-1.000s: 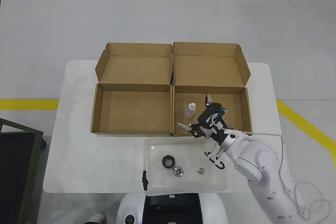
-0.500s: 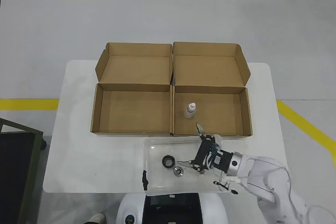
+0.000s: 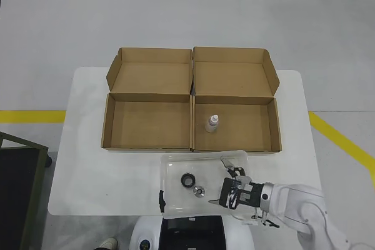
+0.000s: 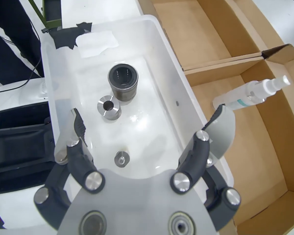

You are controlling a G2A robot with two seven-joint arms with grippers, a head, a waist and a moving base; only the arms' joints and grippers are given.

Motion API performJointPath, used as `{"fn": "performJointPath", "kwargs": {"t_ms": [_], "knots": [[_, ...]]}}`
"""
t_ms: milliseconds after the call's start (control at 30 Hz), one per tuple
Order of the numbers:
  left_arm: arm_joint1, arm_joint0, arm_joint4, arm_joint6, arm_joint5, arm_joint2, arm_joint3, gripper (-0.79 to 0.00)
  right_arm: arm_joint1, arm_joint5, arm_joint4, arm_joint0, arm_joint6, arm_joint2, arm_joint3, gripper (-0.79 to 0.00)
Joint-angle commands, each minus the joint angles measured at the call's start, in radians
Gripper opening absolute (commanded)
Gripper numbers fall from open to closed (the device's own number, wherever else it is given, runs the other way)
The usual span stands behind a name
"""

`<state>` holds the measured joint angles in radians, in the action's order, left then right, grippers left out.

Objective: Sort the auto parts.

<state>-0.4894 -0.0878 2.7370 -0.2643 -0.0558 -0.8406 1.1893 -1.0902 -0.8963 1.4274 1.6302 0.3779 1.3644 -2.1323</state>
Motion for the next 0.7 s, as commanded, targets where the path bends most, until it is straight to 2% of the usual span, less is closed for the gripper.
{"fn": "performJointPath", "kwargs": {"t_ms": [0,400,500,667], "knots": [[0.0,0.0,0.0,0.0,0.0,0.0,0.0,0.0,0.003,-0.004,0.002,0.005,0.014,0.006,0.002,0.0],[0.0,0.0,0.0,0.0,0.0,0.0,0.0,0.0,0.014,0.03,0.063,0.012,0.072,-0.01,0.023,-0.006],[0.0,0.0,0.0,0.0,0.0,0.0,0.0,0.0,0.017,0.03,0.084,0.014,0.079,-0.014,0.023,-0.065],[0.0,0.0,0.0,0.0,0.0,0.0,0.0,0.0,0.022,0.033,0.116,0.023,0.075,-0.026,0.02,-0.219]]}}
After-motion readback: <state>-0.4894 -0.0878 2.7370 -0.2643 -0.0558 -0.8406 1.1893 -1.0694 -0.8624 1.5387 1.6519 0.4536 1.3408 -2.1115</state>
